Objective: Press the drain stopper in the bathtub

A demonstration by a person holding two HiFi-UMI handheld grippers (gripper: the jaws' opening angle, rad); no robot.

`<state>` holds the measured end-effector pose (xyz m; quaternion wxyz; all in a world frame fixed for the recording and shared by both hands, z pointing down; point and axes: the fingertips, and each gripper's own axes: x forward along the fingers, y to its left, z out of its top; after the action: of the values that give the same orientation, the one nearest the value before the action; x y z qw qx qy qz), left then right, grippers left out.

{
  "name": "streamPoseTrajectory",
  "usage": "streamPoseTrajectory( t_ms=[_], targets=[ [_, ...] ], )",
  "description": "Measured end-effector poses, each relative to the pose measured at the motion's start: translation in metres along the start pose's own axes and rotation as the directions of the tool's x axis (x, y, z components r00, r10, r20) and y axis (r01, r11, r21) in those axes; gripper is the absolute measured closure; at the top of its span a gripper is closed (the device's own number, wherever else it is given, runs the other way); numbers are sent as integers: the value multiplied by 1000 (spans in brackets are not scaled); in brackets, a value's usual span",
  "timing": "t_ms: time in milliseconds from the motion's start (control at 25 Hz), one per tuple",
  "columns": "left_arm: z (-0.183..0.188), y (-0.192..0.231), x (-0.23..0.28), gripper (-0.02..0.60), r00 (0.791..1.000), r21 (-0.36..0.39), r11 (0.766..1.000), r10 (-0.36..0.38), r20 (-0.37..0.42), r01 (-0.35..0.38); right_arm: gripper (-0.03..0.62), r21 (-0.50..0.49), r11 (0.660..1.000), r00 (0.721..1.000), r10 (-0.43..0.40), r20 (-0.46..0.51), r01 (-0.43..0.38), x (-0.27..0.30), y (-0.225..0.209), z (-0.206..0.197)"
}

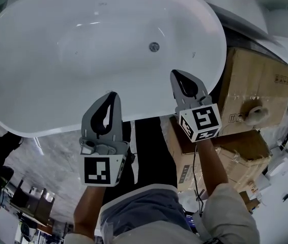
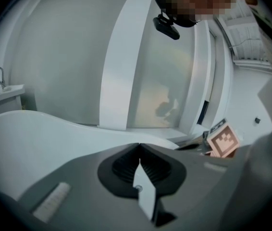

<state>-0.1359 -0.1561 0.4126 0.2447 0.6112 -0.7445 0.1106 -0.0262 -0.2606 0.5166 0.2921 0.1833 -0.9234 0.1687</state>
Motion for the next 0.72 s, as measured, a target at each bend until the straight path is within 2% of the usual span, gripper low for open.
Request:
streamPoseTrajectory(
  t_ms=[720],
  targets=[
    [-70, 31, 56, 581, 999, -13, 999, 34, -37, -35, 594, -7, 1000, 999, -7, -46, 7, 81, -29, -59]
  ],
)
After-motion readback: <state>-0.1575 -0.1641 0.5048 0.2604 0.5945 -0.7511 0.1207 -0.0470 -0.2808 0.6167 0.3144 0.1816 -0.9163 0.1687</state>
